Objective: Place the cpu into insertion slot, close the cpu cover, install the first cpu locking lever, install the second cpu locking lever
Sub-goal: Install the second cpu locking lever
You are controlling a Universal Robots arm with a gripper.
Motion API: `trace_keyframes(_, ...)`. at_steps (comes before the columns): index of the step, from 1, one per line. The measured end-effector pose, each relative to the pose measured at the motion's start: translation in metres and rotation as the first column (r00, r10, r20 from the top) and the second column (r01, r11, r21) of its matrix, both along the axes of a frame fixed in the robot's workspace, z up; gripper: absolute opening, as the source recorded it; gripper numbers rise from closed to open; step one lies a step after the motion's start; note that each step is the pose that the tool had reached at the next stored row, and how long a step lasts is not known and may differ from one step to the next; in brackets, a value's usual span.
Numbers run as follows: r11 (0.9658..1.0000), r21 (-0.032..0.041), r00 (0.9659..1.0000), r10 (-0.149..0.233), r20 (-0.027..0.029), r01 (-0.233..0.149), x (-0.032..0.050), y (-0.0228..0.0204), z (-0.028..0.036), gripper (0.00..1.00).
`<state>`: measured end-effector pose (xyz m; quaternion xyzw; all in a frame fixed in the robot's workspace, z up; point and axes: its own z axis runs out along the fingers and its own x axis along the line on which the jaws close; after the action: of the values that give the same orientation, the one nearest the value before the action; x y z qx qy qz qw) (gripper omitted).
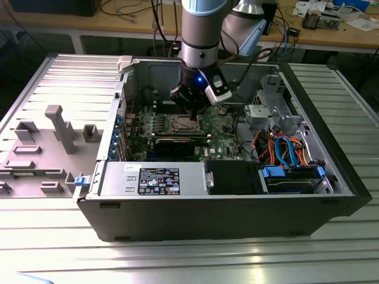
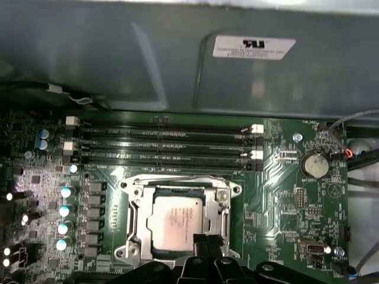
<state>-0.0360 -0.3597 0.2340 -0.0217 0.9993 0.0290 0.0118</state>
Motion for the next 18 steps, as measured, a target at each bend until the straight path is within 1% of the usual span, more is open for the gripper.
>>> trace_keyframes(1,1.0000,-0.0008,1.0000,0.000,0.0000,0.000,0.0000,-0.0018,0.0000,0.11)
trace_keyframes(3,1.0000,-0.0030,1.0000,0.000,0.0000,0.000,0.0000,-0.0077,-0.0002,0.11)
trace_keyframes(6,1.0000,-0.0046,1.0000,0.000,-0.0001,0.000,0.0000,-0.0132,-0.0004,0.11)
trace_keyframes(18,1.0000,-0.0047,1.0000,0.000,0.0000,0.000,-0.0005,-0.0136,-0.0004,0.11)
